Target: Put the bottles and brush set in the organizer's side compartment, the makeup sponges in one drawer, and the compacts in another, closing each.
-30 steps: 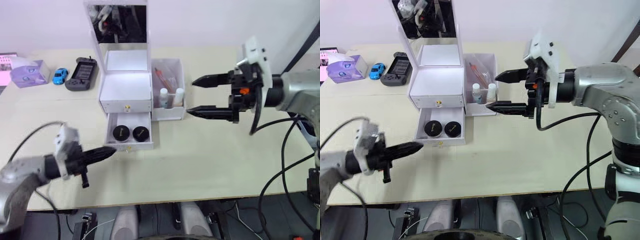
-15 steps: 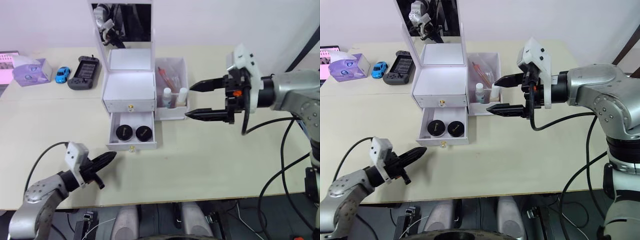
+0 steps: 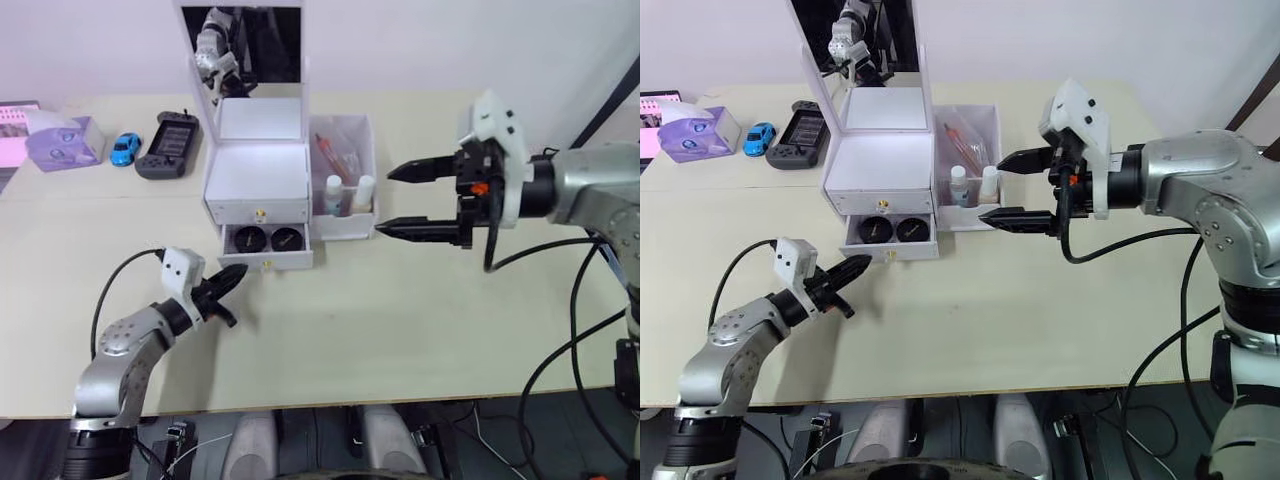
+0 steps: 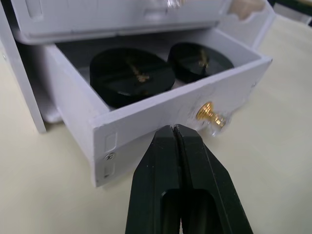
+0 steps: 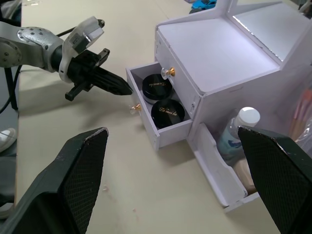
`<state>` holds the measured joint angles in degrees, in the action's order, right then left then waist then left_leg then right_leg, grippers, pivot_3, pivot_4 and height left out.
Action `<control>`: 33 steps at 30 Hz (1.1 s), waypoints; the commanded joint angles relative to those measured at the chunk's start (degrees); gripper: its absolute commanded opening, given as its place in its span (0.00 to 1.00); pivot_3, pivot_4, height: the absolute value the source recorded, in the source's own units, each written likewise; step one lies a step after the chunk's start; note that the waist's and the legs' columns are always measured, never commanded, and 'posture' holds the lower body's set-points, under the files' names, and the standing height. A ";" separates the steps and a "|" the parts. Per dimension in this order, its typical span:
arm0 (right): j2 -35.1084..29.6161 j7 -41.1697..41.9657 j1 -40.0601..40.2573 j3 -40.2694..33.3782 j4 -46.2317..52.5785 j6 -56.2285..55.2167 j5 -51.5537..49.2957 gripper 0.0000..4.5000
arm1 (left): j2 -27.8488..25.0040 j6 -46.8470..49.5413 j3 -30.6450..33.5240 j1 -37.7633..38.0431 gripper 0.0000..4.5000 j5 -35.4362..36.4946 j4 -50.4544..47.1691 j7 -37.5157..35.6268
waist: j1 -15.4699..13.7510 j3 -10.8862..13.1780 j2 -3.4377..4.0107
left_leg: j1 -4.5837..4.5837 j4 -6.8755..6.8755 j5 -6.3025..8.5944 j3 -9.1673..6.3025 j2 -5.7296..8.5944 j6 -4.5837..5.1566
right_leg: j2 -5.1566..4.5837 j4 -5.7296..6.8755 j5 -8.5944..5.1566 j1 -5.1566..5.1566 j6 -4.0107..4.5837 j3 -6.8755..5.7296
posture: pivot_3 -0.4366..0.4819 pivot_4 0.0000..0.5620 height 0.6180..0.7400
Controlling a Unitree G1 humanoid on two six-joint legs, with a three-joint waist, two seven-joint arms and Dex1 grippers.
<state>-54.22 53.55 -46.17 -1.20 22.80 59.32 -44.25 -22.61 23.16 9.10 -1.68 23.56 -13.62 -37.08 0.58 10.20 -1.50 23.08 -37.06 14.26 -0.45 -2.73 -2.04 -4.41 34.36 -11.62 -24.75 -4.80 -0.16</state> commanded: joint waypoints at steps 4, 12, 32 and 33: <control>-1.25 -1.65 0.33 -3.85 3.01 1.27 -2.06 1.00 | 0.63 -3.02 -1.93 -4.21 0.01 -3.78 3.39 3.78 | -0.10 0.00 0.00 | -0.01 0.03 0.00 -0.02 0.00 0.00 | 0.01 0.02 0.02 0.00 -0.02 -0.01 | 0.48 0.27 1.00; -1.36 -3.00 -0.57 -3.94 3.34 2.30 -2.88 1.00 | 3.79 -4.31 -2.53 -13.48 0.01 -6.51 10.50 9.27 | -0.14 0.00 -0.01 | -0.03 -0.07 0.00 -0.02 0.01 0.00 | 0.01 -0.04 0.03 0.11 -0.05 0.00 | 0.48 0.27 1.00; -3.22 -3.68 2.98 -7.96 2.36 5.46 -7.00 1.00 | -1.36 0.11 -1.93 -11.63 0.20 0.10 7.26 -1.25 | -1.22 0.00 -0.01 | 0.01 -0.02 0.00 -0.06 0.02 0.01 | 0.02 -0.09 0.09 0.11 -0.08 0.00 | 0.48 0.27 1.00; -3.81 -4.10 4.33 -8.29 2.05 4.96 -5.95 1.00 | -3.11 0.01 -1.72 -10.81 0.30 0.96 6.65 -3.69 | -1.20 0.00 -0.01 | 0.01 0.02 0.00 -0.06 0.02 0.02 | 0.02 -0.11 0.09 0.10 -0.09 0.00 | 0.48 0.27 1.00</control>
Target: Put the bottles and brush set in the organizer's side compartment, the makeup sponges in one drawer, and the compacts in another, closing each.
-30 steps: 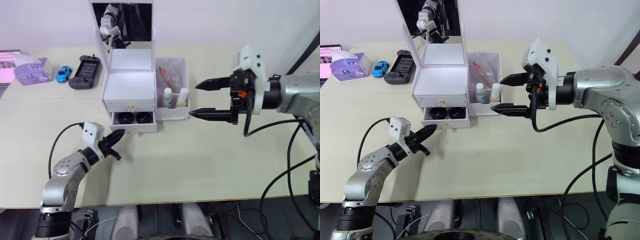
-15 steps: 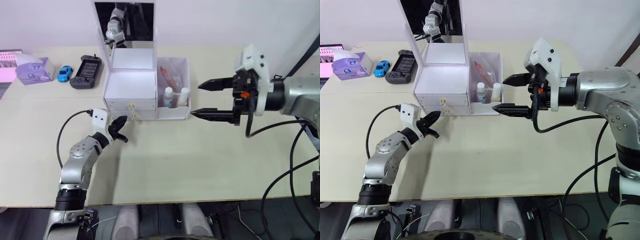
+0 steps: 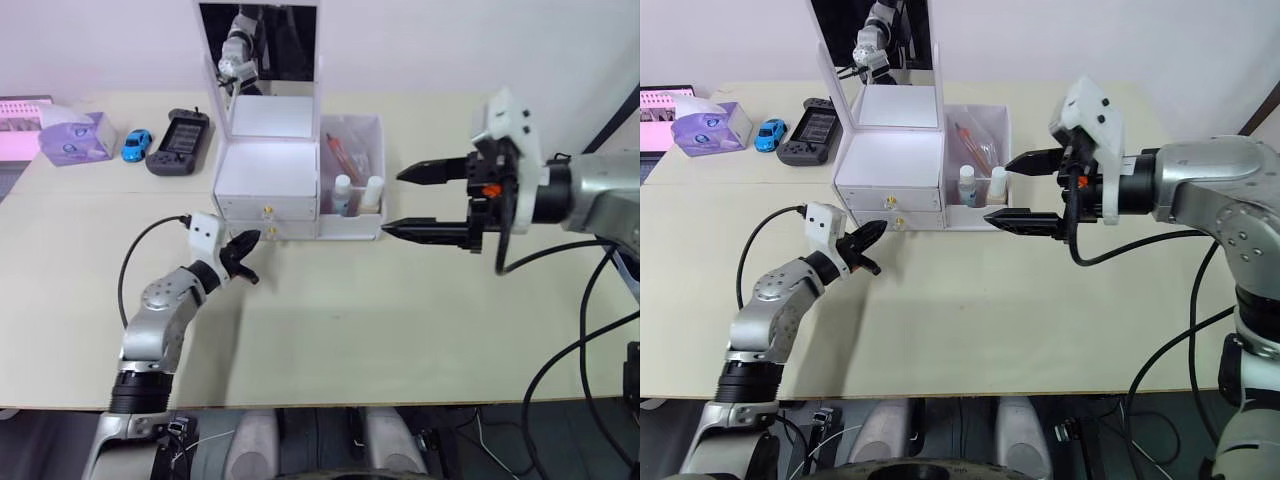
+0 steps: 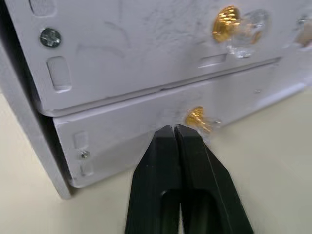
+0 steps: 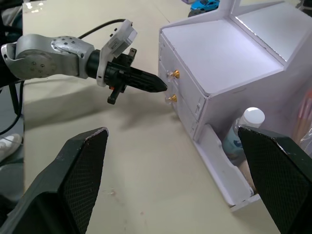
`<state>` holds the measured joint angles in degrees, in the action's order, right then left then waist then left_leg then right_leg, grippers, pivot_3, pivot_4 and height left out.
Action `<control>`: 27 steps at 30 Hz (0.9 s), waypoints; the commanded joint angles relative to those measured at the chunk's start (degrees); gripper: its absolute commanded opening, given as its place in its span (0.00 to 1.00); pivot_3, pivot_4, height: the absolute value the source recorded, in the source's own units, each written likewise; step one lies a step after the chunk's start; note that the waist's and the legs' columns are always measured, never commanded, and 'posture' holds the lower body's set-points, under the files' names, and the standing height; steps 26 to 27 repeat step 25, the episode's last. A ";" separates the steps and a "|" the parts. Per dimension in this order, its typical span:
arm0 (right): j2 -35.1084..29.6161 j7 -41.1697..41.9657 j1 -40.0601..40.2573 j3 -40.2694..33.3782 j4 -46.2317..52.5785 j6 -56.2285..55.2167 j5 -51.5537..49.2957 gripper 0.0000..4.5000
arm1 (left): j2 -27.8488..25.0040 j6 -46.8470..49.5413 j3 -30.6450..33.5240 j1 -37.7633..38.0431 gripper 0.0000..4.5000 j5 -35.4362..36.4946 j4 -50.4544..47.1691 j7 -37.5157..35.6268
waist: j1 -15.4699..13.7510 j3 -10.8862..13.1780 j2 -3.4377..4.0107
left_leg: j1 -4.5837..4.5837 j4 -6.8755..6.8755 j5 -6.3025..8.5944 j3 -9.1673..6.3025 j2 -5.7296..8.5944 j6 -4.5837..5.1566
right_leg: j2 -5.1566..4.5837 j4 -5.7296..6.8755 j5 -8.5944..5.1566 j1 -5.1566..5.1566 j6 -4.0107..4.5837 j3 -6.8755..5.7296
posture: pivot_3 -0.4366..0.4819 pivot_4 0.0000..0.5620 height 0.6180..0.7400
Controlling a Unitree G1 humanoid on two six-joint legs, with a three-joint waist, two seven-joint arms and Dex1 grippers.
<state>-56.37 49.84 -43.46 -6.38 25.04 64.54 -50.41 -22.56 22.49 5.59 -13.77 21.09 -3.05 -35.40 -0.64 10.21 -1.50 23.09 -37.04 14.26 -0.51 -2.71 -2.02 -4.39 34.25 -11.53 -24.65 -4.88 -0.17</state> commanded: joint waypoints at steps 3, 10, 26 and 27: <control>-4.51 1.29 10.77 -6.37 -0.62 -3.30 2.95 1.00 | -11.70 -1.13 6.07 1.75 0.64 5.67 -0.06 -14.12 | -0.13 -0.02 -0.07 | 0.01 0.03 0.01 0.02 -0.02 0.02 | 0.01 -0.01 -0.01 -0.05 0.00 -0.01 | 0.48 0.27 1.00; 2.82 -0.41 23.37 -19.79 -9.29 -23.74 10.87 1.00 | -24.15 -4.63 13.42 -2.24 1.00 4.58 13.54 -19.37 | 0.04 -0.05 -0.08 | -0.02 -0.06 0.01 0.09 -0.03 0.02 | -0.02 -0.03 -0.10 -0.06 -0.15 -0.03 | 0.48 0.27 1.00; 11.19 -4.11 33.35 -21.11 -27.89 -54.59 27.77 1.00 | -31.48 -15.51 14.33 -8.93 1.00 -3.61 30.75 -17.50 | 0.18 -0.04 -0.04 | -0.16 0.10 0.01 0.19 -0.05 0.01 | -0.01 0.05 0.00 -0.02 -0.01 0.00 | 0.48 0.27 1.00; 11.19 -4.11 33.35 -21.11 -27.89 -54.59 27.77 1.00 | -31.48 -15.51 14.33 -8.93 1.00 -3.61 30.75 -17.50 | 0.18 -0.04 -0.04 | -0.16 0.10 0.01 0.19 -0.05 0.01 | -0.01 0.05 0.00 -0.02 -0.01 0.00 | 0.48 0.27 1.00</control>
